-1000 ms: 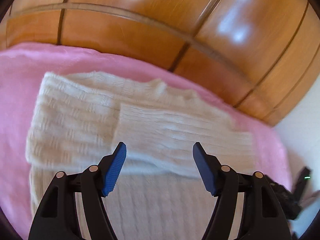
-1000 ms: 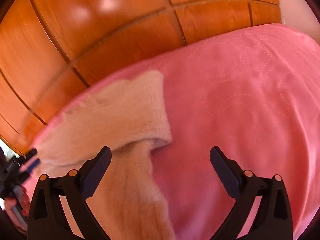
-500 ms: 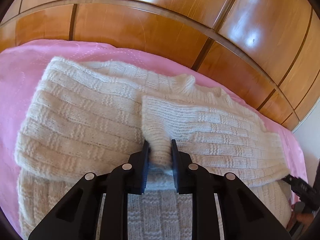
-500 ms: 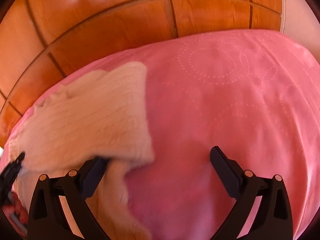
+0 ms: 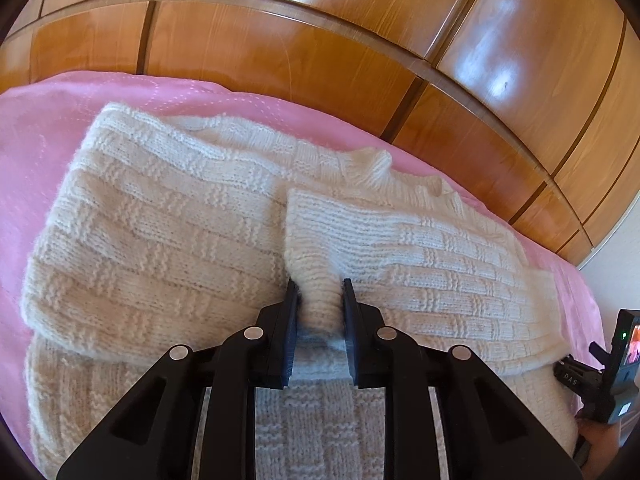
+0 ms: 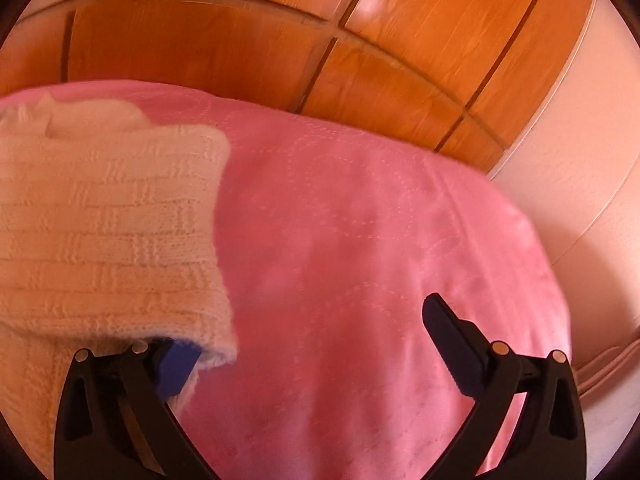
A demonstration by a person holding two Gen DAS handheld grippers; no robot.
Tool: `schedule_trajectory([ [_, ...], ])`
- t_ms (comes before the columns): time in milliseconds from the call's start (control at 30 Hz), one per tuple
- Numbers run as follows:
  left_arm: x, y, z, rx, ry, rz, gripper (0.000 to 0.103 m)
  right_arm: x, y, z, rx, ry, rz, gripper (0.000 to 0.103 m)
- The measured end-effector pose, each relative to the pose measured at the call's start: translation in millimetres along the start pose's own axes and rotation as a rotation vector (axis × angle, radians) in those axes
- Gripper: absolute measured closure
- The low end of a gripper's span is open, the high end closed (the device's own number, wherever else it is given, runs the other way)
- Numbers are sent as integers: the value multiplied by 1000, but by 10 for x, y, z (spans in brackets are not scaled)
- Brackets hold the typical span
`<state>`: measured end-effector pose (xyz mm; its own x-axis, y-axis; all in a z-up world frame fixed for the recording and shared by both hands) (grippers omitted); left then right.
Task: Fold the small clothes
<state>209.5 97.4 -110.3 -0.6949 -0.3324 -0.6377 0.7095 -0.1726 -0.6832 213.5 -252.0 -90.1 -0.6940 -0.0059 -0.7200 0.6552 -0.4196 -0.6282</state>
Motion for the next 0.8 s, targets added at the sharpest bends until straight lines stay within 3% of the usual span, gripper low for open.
schedule_trajectory([
  [167,3,-41,-53,40,-19,11,72,142,-73,329,-178,142,-102,2],
  [267,8,-52,-21,44,-6,10,66,263,-233,473,-133,223,-118,2],
  [367,10,-55,8,36,6,10,65,280,-474,517,-183,282,-4,2],
  [500,6,-48,14,35,7,10,65,118,-588,288,-232,250,83,2],
  [600,4,-38,18,34,7,9,65,-54,-451,98,-227,192,77,2],
  [700,1,-26,22,35,7,8,65,-6,-237,-13,-151,142,21,2],
  [800,-2,0,43,36,10,6,63,72,-48,37,-161,169,-27,2],
])
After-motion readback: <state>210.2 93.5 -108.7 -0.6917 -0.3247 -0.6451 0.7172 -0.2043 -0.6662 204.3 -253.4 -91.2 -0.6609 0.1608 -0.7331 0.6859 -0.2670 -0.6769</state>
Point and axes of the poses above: each gripper's, at about its wrist camera, not at the fingertips, and y roughly the way its jaws point, z to its right, x to its underside, the point moved 1 cm from there along y, roughly the way its jaws point, and after that the axes turned 2 degrees about y, right-handed, at the moved point
